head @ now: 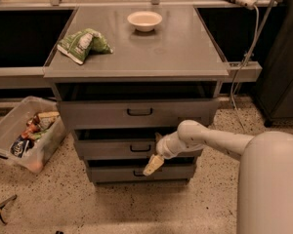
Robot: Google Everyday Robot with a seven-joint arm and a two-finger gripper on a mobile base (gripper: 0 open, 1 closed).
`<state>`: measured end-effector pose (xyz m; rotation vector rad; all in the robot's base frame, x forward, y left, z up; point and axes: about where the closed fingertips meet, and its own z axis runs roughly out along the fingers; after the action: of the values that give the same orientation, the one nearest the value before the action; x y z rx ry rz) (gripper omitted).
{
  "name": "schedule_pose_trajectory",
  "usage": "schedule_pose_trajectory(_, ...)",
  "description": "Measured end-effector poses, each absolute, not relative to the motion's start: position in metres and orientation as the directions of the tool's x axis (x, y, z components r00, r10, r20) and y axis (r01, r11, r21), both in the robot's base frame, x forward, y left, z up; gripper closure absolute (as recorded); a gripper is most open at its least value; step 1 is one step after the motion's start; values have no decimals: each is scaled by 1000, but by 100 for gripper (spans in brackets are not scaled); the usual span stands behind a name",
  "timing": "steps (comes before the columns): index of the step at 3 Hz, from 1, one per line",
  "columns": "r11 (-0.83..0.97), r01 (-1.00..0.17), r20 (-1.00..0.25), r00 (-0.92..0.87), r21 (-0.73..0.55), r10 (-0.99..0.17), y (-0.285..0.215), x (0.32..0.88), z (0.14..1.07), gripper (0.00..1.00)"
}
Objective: Open middle drawer
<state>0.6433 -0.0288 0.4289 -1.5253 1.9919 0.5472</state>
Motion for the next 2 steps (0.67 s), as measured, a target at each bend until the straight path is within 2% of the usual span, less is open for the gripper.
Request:
schedule_pose_trajectory(1,279,-960,-645,-226,22,-730,-33,634,430,0)
schedule_pose_trajectory(2,315,-942,-628,-316,116,-711,-47,608,442,0)
